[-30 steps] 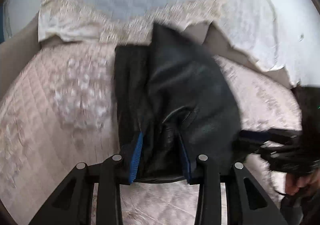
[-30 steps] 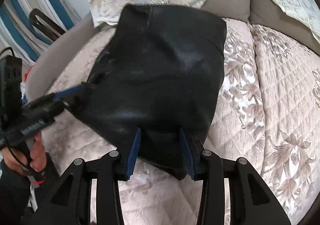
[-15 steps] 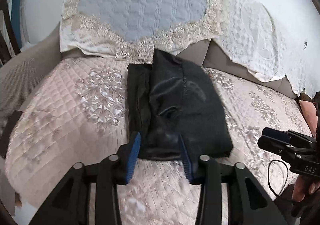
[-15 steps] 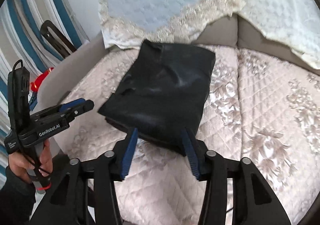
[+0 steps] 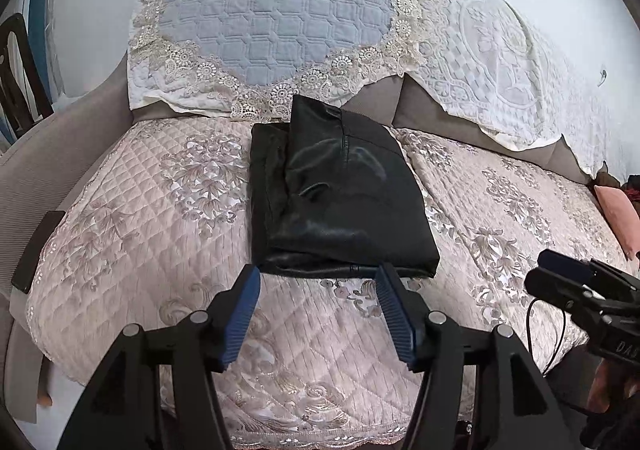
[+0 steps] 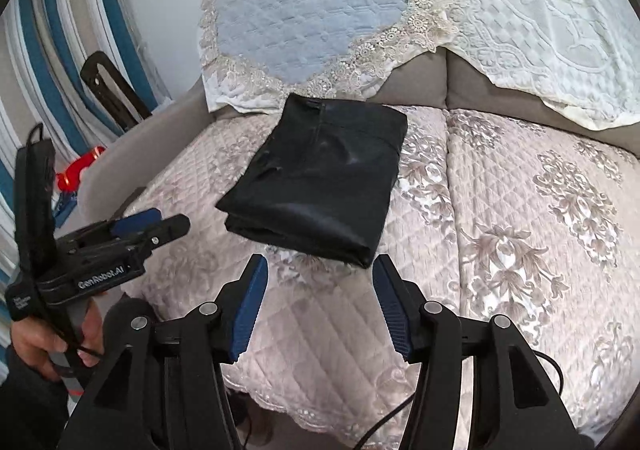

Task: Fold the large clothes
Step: 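Open both grippers and lift them off the bundle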

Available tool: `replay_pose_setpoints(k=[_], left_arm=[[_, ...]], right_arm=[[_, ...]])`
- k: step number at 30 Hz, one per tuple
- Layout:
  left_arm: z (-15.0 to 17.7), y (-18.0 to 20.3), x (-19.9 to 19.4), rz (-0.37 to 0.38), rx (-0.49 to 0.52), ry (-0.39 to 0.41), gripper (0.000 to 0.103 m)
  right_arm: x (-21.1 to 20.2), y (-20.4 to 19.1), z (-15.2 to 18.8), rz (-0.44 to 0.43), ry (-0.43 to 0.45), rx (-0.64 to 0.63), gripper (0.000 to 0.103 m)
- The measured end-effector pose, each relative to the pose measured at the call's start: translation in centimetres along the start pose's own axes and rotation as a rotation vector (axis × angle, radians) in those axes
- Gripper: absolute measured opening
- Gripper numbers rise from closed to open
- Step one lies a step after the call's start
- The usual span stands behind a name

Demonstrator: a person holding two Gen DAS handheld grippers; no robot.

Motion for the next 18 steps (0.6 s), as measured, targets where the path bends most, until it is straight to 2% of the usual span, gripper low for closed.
replay_pose_setpoints(k=[12, 18], left_arm=[[1.9, 0.0, 1.3, -0.020, 0.000, -0.044, 0.063], [1.0, 0.0, 2.1, -0.017, 0.017, -0.045, 0.063]], right_arm=[[2.2, -0.1, 1.8, 0.026, -0.053, -0.009, 0.056], [2.9, 0.2, 2.0, 0.026, -0.067, -0.004, 0.056]])
Point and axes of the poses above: each gripper's, at about its wrist camera, not at the fingertips, and x roughly the way its jaws point, y to its right, z to its underside, the point moved 10 cm from there along x, roughly the way its jaws point, and after that the axes turned 5 degrees about -x, right-handed, at the moved point
